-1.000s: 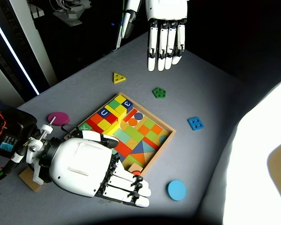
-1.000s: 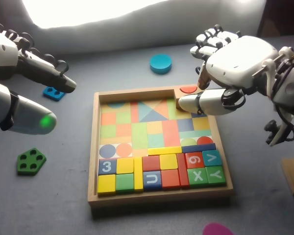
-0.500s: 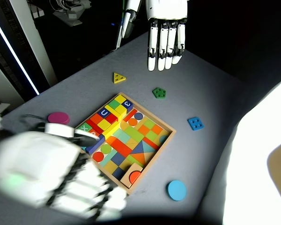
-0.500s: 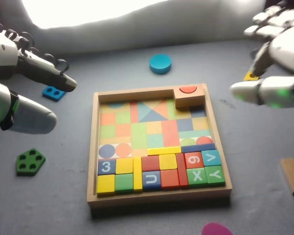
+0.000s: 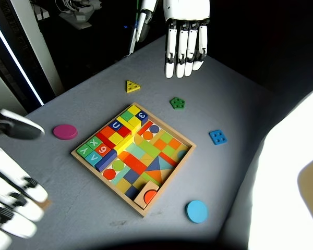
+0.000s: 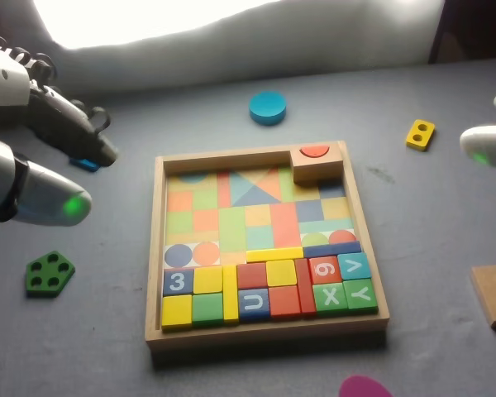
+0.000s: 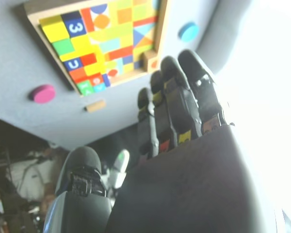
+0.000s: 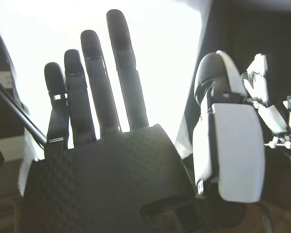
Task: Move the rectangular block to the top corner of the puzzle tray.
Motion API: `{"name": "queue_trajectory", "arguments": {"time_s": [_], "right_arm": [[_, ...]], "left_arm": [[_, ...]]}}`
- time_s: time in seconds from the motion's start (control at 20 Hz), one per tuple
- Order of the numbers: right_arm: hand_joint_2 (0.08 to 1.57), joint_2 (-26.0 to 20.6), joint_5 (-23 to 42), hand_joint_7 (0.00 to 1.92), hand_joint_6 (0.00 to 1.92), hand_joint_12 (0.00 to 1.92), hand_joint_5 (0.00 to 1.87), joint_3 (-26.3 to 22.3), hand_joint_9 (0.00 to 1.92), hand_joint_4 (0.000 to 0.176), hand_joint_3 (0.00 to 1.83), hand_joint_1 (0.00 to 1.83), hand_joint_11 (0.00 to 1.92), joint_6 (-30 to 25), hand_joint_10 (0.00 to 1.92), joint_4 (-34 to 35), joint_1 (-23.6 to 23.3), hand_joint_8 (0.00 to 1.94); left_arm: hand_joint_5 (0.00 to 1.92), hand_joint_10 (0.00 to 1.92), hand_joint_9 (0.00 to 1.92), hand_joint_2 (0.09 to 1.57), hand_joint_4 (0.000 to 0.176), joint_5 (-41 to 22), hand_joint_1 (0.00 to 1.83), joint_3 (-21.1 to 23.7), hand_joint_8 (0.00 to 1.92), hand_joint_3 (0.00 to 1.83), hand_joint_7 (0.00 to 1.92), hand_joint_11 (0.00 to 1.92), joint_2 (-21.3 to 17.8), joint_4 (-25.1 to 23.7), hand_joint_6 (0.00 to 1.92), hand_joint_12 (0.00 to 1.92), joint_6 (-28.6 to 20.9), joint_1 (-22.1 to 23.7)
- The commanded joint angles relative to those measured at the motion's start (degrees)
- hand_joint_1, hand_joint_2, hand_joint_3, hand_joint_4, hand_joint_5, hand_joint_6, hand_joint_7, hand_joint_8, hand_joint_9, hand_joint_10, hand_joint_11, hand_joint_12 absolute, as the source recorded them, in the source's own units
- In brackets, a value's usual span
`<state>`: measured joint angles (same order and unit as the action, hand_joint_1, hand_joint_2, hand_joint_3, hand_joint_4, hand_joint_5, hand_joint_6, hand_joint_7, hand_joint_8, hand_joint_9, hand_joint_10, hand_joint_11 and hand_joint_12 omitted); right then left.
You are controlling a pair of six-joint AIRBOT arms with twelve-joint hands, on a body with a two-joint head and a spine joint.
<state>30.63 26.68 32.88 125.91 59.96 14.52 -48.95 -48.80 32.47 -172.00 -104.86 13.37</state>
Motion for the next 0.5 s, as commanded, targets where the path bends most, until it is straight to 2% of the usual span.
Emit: {"name": "queue_trajectory", "arguments": {"time_s": [0.0, 0.05, 0.1, 0.15, 0.2, 0.25, 0.3, 0.35, 0.45], "right_arm": [[1.12, -0.5, 3.5, 0.92, 0.60, 1.91, 0.97, 0.0, 0.68, 0.000, 0.00, 0.17, 0.44, -0.1, 1.42, -2.1, -0.6, 0.97], [1.13, -0.5, 2.9, 0.93, 0.84, 1.92, 0.90, 0.1, 0.72, 0.000, 0.00, 0.14, 0.47, -0.5, 1.44, -2.1, -0.5, 1.02], [1.14, -0.5, 2.4, 0.96, 0.98, 1.92, 0.86, 0.2, 0.75, 0.000, 0.00, 0.10, 0.44, -1.3, 1.47, -2.1, -0.5, 1.04], [1.15, -0.5, 1.7, 0.99, 1.05, 1.92, 0.87, 0.4, 0.77, 0.000, 0.00, 0.09, 0.44, -3.6, 1.53, -3.1, -0.7, 1.08], [1.15, -0.5, 1.7, 1.02, 1.16, 1.92, 0.90, 0.6, 0.81, 0.000, 0.01, 0.05, 0.48, -6.6, 1.62, -6.0, -0.7, 1.15], [1.16, -0.5, 1.7, 1.01, 1.23, 1.92, 0.91, 0.8, 0.81, 0.000, 0.01, 0.03, 0.50, -8.7, 1.68, -7.8, -0.7, 1.24], [1.16, -0.5, 1.7, 0.99, 1.30, 1.92, 0.90, 0.9, 0.80, 0.000, 0.00, 0.03, 0.52, -9.6, 1.75, -8.6, -0.7, 1.32], [1.16, -0.5, 1.6, 0.97, 1.34, 1.92, 0.90, 1.0, 0.79, 0.000, 0.00, 0.03, 0.53, -10.2, 1.78, -9.1, -0.7, 1.37], [1.16, -0.5, 1.0, 0.96, 1.34, 1.92, 0.88, 1.4, 0.78, 0.000, 0.00, 0.04, 0.54, -11.7, 1.80, -10.4, -0.7, 1.40]], "left_arm": [[0.76, 0.17, 0.85, 1.26, 0.000, 4.7, 0.21, -0.1, 0.04, 0.00, 0.89, 0.25, -0.2, -0.6, 0.01, 1.25, 0.0, 0.9], [0.87, 0.38, 0.85, 1.26, 0.000, 4.7, 0.20, -0.1, 0.07, 0.00, 0.99, 0.30, -0.2, -0.6, 0.00, 1.35, 0.0, 0.9], [0.98, 0.77, 0.79, 1.26, 0.000, 4.7, 0.20, -0.1, 0.28, 0.00, 1.01, 0.37, -0.2, -0.6, 0.03, 1.43, 0.0, 0.9], [1.02, 1.00, 0.76, 1.26, 0.000, 4.7, 0.20, -0.1, 0.56, 0.00, 0.97, 0.42, -0.2, -0.6, 0.09, 1.45, 0.0, 0.9], [0.86, 1.17, 0.79, 1.26, 0.000, 4.7, 0.21, -0.1, 0.88, 0.00, 0.94, 0.46, -0.2, -0.6, 0.74, 1.52, 0.0, 0.9], [0.76, 1.32, 0.80, 1.25, 0.000, 4.7, 0.20, -0.1, 1.07, 0.00, 0.92, 0.48, -0.2, -0.6, 1.08, 1.59, 0.0, 0.9], [0.76, 1.46, 0.83, 1.25, 0.000, 4.7, 0.20, -0.1, 1.21, 0.00, 0.93, 0.53, -0.2, -0.6, 1.22, 1.67, 0.0, 0.9], [0.73, 1.51, 0.84, 1.25, 0.000, 4.7, 0.17, -0.1, 1.29, 0.00, 0.93, 0.54, -0.2, -0.6, 1.28, 1.72, 0.0, 0.9], [0.74, 1.62, 0.83, 1.26, 0.000, 4.7, 0.15, -0.1, 1.39, 0.00, 0.92, 0.56, -0.2, -0.6, 1.31, 1.79, 0.0, 0.8]]}}
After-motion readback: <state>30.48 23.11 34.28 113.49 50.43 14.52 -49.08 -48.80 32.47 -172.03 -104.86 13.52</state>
